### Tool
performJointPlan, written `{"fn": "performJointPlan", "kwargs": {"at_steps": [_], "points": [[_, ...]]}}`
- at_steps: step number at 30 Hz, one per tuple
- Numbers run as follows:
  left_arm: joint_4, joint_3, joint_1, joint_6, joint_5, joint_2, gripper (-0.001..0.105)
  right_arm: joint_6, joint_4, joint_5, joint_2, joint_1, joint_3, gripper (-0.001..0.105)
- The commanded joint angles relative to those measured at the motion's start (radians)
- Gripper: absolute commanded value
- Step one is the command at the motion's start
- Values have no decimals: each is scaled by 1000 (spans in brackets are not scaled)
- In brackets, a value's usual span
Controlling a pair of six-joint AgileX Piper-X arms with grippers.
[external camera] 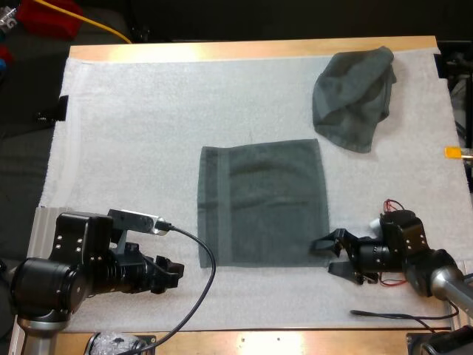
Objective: Pick towel from pile, fold and stack
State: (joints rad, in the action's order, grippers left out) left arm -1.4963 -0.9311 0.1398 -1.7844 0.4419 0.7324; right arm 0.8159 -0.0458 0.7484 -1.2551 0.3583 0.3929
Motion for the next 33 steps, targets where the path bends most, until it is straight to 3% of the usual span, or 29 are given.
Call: {"fn": "performJointPlan", "kwargs": {"at_steps": [1,13,22,27,29,33], "points": [[4,-1,5,-9,3,-7,61,4,4,-17,-19,-3,-7,79],[4,-1,5,-9,3,-7,61,-38,103,-39,-50,-3,-7,75],[4,-1,5,-9,3,-7,61,-42,94,-26,-66,-3,-7,41],[4,2,5,-6,3,-7,65,-42,88,-38,-66,-3,-7,9],[8,2,5,-6,3,-7,67,-42,87,-42,-66,-3,-7,2],[23,2,5,-6,3,-7,69,-34,84,-51,-66,-3,-7,3]]}}
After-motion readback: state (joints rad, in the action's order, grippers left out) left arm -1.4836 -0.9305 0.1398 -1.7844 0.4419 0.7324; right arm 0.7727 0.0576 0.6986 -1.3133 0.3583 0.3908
